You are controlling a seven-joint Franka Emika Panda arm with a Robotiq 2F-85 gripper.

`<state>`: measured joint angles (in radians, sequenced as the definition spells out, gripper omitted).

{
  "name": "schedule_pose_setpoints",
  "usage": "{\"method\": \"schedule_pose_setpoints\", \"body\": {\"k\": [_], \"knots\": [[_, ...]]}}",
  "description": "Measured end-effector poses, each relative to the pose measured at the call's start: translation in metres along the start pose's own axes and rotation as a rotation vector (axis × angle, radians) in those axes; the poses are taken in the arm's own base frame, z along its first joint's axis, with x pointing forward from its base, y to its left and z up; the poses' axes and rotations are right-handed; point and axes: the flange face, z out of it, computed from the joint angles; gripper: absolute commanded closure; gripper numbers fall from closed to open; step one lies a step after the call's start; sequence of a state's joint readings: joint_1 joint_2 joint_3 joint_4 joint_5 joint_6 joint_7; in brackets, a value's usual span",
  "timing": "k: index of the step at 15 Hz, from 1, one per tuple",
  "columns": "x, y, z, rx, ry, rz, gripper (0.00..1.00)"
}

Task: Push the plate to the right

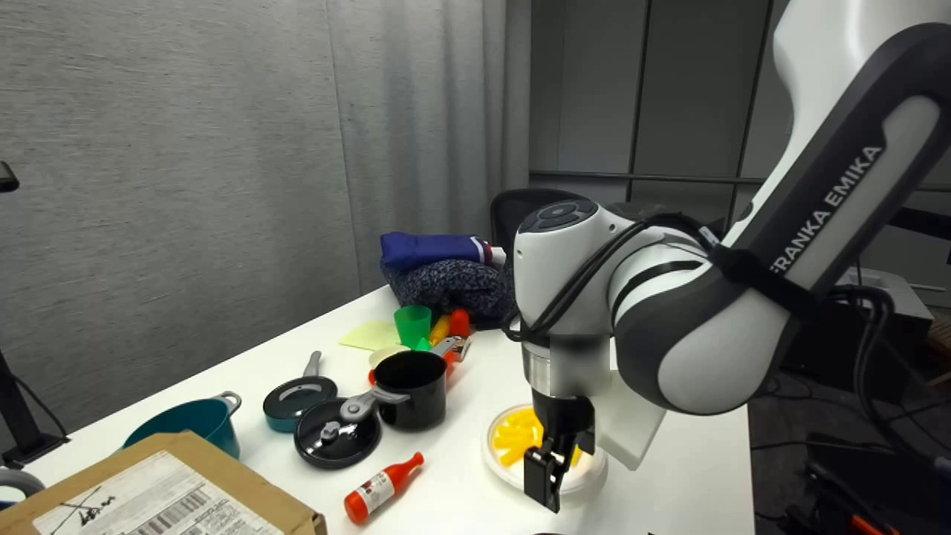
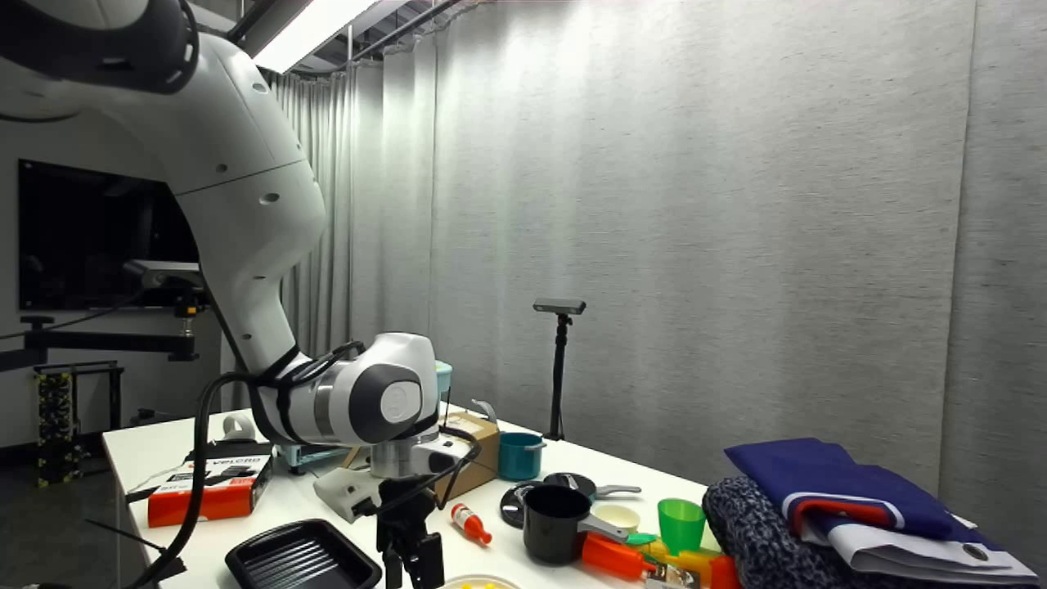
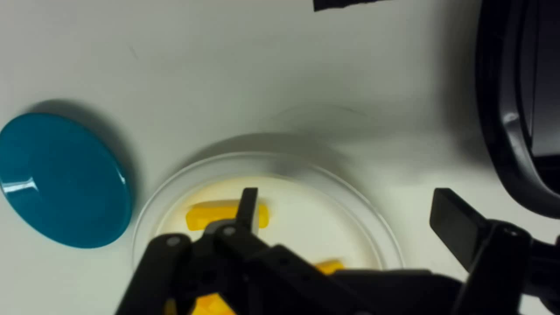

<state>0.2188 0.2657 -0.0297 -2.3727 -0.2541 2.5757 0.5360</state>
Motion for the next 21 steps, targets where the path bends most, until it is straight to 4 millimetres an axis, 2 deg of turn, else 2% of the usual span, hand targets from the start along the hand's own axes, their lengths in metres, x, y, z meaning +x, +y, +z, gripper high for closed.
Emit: {"method": "schedule_pose_setpoints", "body": {"k": [4,7,11,16,21], "knots": [[-0.003,0.015,0.015,-0.027,-0.024,0.022,0.0],[0.005,0.03,0.022,-0.069,-0.011,0.059,0.0],[0.032,0.044,0.018,-0.103,0.043,0.132,0.0],[0.074,0.047,0.002,-0.101,0.119,0.2,0.0],[0.088,0.045,-0.001,-0.09,0.136,0.237,0.0]]}}
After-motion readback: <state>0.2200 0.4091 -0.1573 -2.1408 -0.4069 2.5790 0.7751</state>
